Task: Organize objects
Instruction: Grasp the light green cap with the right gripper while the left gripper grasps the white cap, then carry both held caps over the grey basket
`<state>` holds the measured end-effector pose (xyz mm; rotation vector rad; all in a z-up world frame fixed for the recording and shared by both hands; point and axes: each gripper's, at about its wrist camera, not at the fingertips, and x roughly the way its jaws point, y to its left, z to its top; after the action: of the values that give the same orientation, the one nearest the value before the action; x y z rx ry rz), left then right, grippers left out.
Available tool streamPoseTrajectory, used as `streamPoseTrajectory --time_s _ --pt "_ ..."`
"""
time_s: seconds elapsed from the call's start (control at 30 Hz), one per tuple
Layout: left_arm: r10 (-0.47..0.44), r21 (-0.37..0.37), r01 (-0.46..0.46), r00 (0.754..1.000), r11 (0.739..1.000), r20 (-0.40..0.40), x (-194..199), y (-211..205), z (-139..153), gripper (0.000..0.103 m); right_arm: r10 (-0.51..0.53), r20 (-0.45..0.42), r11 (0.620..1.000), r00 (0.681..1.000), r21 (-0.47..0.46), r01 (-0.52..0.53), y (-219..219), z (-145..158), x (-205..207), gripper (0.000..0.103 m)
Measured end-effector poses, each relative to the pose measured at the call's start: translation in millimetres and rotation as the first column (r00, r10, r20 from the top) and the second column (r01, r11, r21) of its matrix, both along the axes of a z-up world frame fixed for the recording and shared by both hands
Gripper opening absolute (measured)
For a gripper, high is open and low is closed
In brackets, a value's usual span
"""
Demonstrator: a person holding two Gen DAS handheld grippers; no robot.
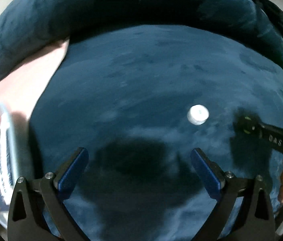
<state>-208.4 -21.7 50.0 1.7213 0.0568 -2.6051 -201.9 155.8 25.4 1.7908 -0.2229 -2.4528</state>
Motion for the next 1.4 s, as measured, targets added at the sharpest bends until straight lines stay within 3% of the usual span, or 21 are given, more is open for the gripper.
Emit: streamPoseTrajectory --time_s 0.3,0.4,0.43,0.47,0.57,1.03,1.4 --pt "-0.124 -0.038 0.124 0.992 0.992 0.000 -45.8 53.0 -28.3 0.098 -0.029 0.014 0.999 0.999 -0.018 0.029 28.4 -4.3 15.1 0.031" --pt "-0.135 -0.038 0.136 0.991 0.990 0.017 -52.6 57.4 -37.6 0.086 -0.028 0.009 0.999 1.000 -0.024 0.029 27.0 -3.3 16.9 0.031" --pt "-0.141 -0.038 0.142 0.990 0.989 0.022 -53.4 57.9 -40.2 0.075 -0.027 0.007 0.999 1.000 -0.025 0.027 28.2 -2.9 18.1 0.031" --pt "-0.147 -0.033 0.148 0.989 0.988 0.027 -52.9 57.2 -41.5 0.054 -0.023 0.006 0.999 1.000 -0.023 0.023 27.6 -2.8 18.5 0.031" --pt "-0.154 -0.040 0.155 0.988 0.987 0.012 -50.0 56.8 -35.9 0.030 -0.014 0.004 1.000 1.000 -0.016 0.014 31.4 -1.8 22.3 0.031" --pt "-0.150 -0.012 0.149 0.988 0.989 -0.033 -19.6 24.1 8.9 0.029 -0.001 -0.013 1.000 1.000 -0.029 0.000 20.8 14.6 37.4 0.031" --pt "-0.069 -0.033 0.066 0.992 0.997 -0.101 28.9 -18.0 61.3 0.029 0.052 -0.088 0.991 0.995 -0.120 -0.063 -21.6 56.8 64.2 0.031"
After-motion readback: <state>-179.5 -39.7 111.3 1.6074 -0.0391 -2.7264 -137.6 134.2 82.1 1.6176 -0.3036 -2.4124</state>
